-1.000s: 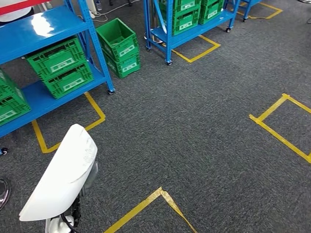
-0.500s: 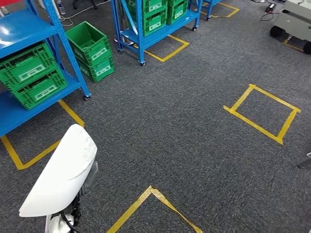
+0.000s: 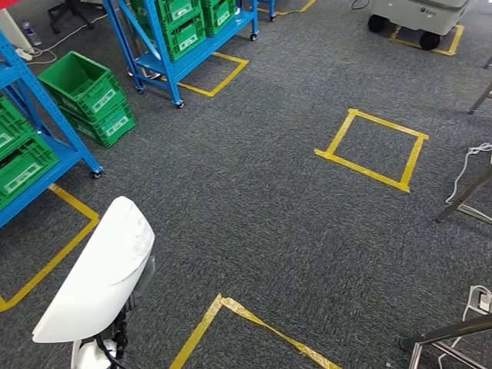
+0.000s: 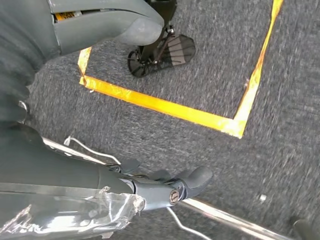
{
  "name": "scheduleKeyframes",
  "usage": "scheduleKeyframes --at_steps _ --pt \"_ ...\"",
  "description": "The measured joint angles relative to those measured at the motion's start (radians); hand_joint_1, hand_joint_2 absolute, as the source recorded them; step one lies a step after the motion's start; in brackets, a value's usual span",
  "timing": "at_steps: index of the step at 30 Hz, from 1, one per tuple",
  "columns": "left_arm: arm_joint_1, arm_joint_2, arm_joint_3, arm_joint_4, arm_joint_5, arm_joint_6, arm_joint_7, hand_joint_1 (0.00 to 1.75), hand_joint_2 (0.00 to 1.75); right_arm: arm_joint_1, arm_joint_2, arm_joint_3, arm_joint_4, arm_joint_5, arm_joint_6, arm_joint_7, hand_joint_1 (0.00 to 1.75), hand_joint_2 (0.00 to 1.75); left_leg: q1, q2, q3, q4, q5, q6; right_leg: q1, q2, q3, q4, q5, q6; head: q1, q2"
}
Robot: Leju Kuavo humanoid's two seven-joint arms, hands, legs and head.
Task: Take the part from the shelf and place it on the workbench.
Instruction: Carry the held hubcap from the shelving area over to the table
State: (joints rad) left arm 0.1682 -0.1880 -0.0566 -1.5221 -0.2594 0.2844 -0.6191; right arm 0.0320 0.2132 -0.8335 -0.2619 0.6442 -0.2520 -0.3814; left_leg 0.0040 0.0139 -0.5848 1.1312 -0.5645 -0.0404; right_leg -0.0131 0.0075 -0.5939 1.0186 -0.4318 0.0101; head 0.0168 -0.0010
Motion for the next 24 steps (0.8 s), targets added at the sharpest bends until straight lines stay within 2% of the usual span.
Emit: scheduleKeyframes --at_steps 1,2,3,4,5,6,7,8,9,11,12,13,15,16,17,18,19,20,22,23,24 --pt "0.001 0.002 0.0 0.001 0.001 0.0 0.001 1.75 1.75 -0.002 0.001 0.0 0.0 0.0 -0.001 0.0 0.0 1.75 0.0 -0.007 -0.035 0.071 -0.029 0.0 0.001 0.012 -0.002 0.0 0.001 -0.002 0.0 0.0" --pt "0.003 0.004 0.0 0.001 0.001 -0.001 0.002 1.75 1.75 -0.002 0.002 0.0 0.0 0.001 -0.001 0.0 0.0 1.75 0.0 -0.01 -0.063 0.124 -0.043 0.001 0.001 0.025 -0.004 0.0 0.002 -0.004 -0.001 0.0" --pt "0.003 0.005 0.0 0.002 0.002 -0.002 0.002 1.75 1.75 -0.002 0.003 0.0 0.0 0.001 -0.001 0.0 0.0 1.75 0.0 -0.011 -0.075 0.141 -0.034 0.003 0.002 0.039 -0.005 0.0 0.003 -0.004 -0.001 0.0" --pt "0.003 0.006 0.001 0.002 0.003 -0.002 0.002 1.75 1.75 -0.002 0.003 -0.001 0.0 0.001 -0.001 0.0 0.0 1.75 0.0 -0.014 -0.067 0.116 -0.006 0.005 0.002 0.053 -0.005 0.0 0.005 -0.003 -0.001 0.0" --pt "0.002 0.006 0.001 0.003 0.004 -0.003 0.002 1.75 1.75 -0.002 0.003 -0.001 0.0 0.001 -0.001 0.0 0.0 1.75 0.0 -0.021 -0.041 0.057 0.034 0.008 0.001 0.067 -0.005 0.0 0.006 -0.001 -0.001 0.0" --pt "0.001 0.007 0.001 0.003 0.004 -0.003 0.002 1.75 1.75 -0.002 0.004 -0.001 0.0 0.001 -0.001 0.0 0.0 1.75 0.001 -0.042 -0.008 -0.016 0.07 0.012 0.001 0.08 -0.005 0.0 0.008 0.002 -0.001 0.0" --pt "0.0 0.007 0.001 0.003 0.005 -0.003 0.003 1.75 1.75 -0.004 0.004 -0.002 0.0 0.002 -0.001 0.0 0.0 1.75 0.004 -0.064 0.022 -0.084 0.094 0.014 0.001 0.092 -0.008 0.002 0.01 0.005 0.0 0.0" --pt "-0.001 0.008 0.001 0.003 0.006 -0.004 0.004 1.75 1.75 -0.005 0.005 -0.002 0.0 0.004 -0.001 -0.001 0.0 1.75 0.005 -0.083 0.041 -0.128 0.105 0.016 0.0 0.102 -0.013 0.003 0.012 0.011 0.0 0.0" --pt "-0.002 0.008 0.001 0.004 0.006 -0.006 0.007 1.75 1.75 -0.006 0.006 -0.003 0.0 0.006 -0.001 -0.001 0.0 1.75 0.005 -0.095 0.048 -0.149 0.106 0.018 -0.001 0.113 -0.018 0.002 0.016 0.017 0.0 0.0" --pt "-0.004 0.009 0.0 0.005 0.006 -0.01 0.014 1.75 1.75 -0.005 0.006 -0.007 0.0 0.011 -0.001 -0.002 0.0 1.75 0.003 -0.079 0.05 -0.158 0.109 0.027 -0.006 0.131 -0.029 -0.003 0.023 0.031 0.0 0.0" --pt "-0.006 0.009 0.0 0.006 0.006 -0.012 0.016 1.75 1.75 -0.004 0.006 -0.009 0.0 0.014 -0.002 -0.002 0.0 1.75 0.003 -0.067 0.052 -0.162 0.112 0.033 -0.006 0.122 -0.036 0.002 0.02 0.036 0.001 0.0" --pt "-0.008 0.01 0.0 0.006 0.005 -0.015 0.017 1.75 1.75 -0.003 0.006 -0.01 0.0 0.016 -0.002 -0.002 0.0 1.75 0.004 -0.054 0.054 -0.166 0.116 0.039 -0.004 0.098 -0.05 0.026 0.005 0.04 0.003 0.0" --pt "-0.01 0.011 0.0 0.008 0.005 -0.019 0.019 1.75 1.75 -0.006 0.006 -0.014 0.0 0.018 -0.002 -0.002 0.0 1.75 0.003 -0.025 0.056 -0.17 0.117 0.046 0.002 0.031 -0.105 0.139 -0.057 0.044 0.008 0.0" --pt "-0.009 0.012 0.0 0.01 0.005 -0.02 0.019 1.75 1.75 -0.008 0.007 -0.015 0.0 0.019 -0.002 -0.002 0.0 1.75 0.001 -0.009 0.055 -0.169 0.116 0.048 0.002 0.011 -0.139 0.211 -0.091 0.046 0.01 0.0" --pt "-0.009 0.013 0.001 0.012 0.004 -0.02 0.02 1.75 1.75 -0.009 0.007 -0.017 0.0 0.02 -0.002 -0.002 0.0 1.75 0.001 0.006 0.055 -0.169 0.115 0.049 0.001 0.002 -0.163 0.267 -0.112 0.048 0.01 0.0" --pt "-0.009 0.014 0.001 0.014 0.003 -0.02 0.021 1.75 1.75 -0.009 0.007 -0.018 0.0 0.021 -0.002 -0.002 0.0 1.75 0.0 0.021 0.056 -0.169 0.114 0.048 0.0 -0.002 -0.171 0.29 -0.115 0.049 0.01 0.0" --pt "-0.01 0.014 0.0 0.016 0.001 -0.021 0.023 1.75 1.75 -0.008 0.008 -0.02 0.0 0.024 -0.002 -0.002 0.0 1.75 0.001 0.034 0.057 -0.169 0.113 0.046 -0.002 -0.007 -0.156 0.269 -0.099 0.051 0.01 0.0" --pt "-0.01 0.014 0.0 0.018 0.0 -0.022 0.024 1.75 1.75 -0.008 0.007 -0.022 0.0 0.027 -0.001 -0.002 0.0 1.75 0.002 0.046 0.059 -0.168 0.111 0.043 -0.003 -0.016 -0.119 0.21 -0.07 0.053 0.01 0.0" --pt "-0.012 0.014 0.0 0.021 -0.003 -0.024 0.03 1.75 1.75 -0.009 0.007 -0.025 0.0 0.035 0.01 -0.003 0.0 1.75 -0.001 0.065 0.064 -0.164 0.103 0.032 -0.004 -0.056 -0.035 0.068 -0.024 0.052 0.011 0.0" --pt "-0.014 0.015 0.0 0.021 -0.004 -0.025 0.032 1.75 1.75 -0.01 0.007 -0.026 0.0 0.039 0.018 -0.004 0.0 1.75 -0.004 0.072 0.067 -0.162 0.099 0.026 -0.004 -0.068 -0.009 0.026 -0.014 0.048 0.009 0.0" --pt "-0.016 0.015 0.0 0.022 -0.005 -0.025 0.033 1.75 1.75 -0.011 0.007 -0.026 0.0 0.043 0.025 -0.004 0.0 1.75 -0.008 0.078 0.069 -0.161 0.098 0.021 -0.003 -0.072 0.001 0.01 -0.014 0.041 0.008 0.0"
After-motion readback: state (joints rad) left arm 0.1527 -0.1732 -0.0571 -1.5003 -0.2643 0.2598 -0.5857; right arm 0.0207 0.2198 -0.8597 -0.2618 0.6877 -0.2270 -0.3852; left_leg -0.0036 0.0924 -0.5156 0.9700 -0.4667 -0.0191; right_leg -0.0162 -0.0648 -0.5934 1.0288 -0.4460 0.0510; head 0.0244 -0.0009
